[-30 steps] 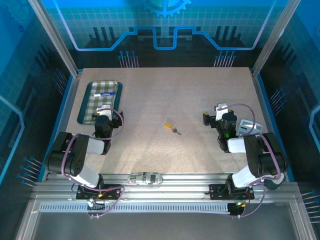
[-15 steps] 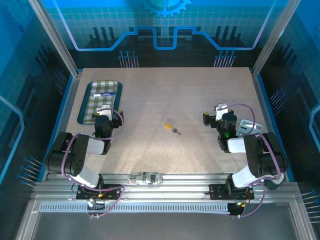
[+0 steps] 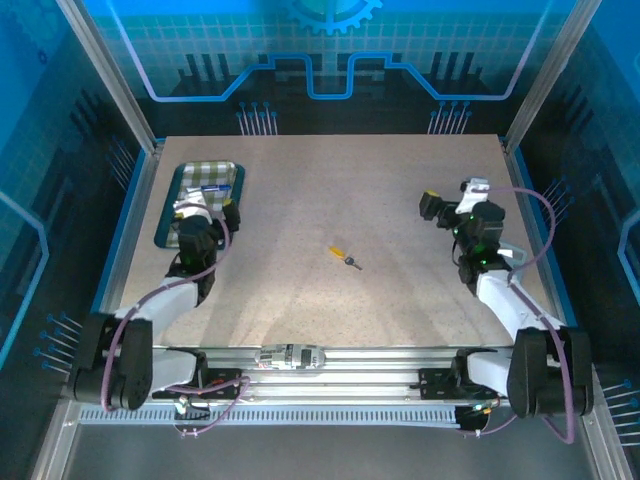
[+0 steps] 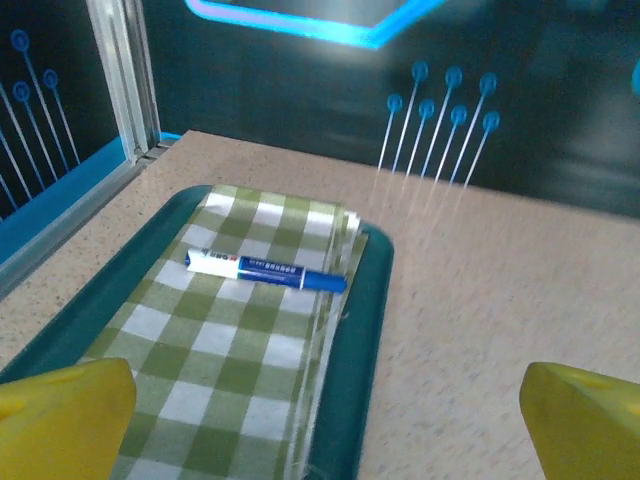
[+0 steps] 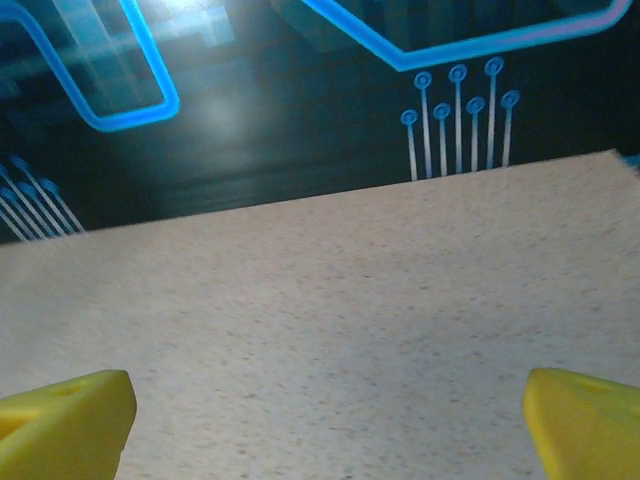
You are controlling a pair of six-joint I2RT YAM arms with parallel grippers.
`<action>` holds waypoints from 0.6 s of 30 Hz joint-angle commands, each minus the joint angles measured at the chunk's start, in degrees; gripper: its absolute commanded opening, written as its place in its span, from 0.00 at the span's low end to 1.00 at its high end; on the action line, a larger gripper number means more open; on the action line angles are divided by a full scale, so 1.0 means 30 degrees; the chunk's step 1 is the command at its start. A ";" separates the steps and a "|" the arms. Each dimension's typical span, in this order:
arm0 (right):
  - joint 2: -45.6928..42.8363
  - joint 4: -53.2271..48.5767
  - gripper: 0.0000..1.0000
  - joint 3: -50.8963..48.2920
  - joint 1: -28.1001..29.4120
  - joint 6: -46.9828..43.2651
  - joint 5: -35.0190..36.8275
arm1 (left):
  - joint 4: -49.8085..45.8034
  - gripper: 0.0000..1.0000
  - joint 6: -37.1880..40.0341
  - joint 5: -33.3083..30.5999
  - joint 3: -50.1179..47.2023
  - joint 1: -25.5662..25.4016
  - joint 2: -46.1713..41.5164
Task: Remove the keys from the keyring
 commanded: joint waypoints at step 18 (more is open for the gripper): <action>0.9812 -0.8236 0.39 0.6640 0.7135 0.2667 -0.7285 | -0.4761 0.70 -0.7290 1.2370 0.1364 -0.2679 0.0726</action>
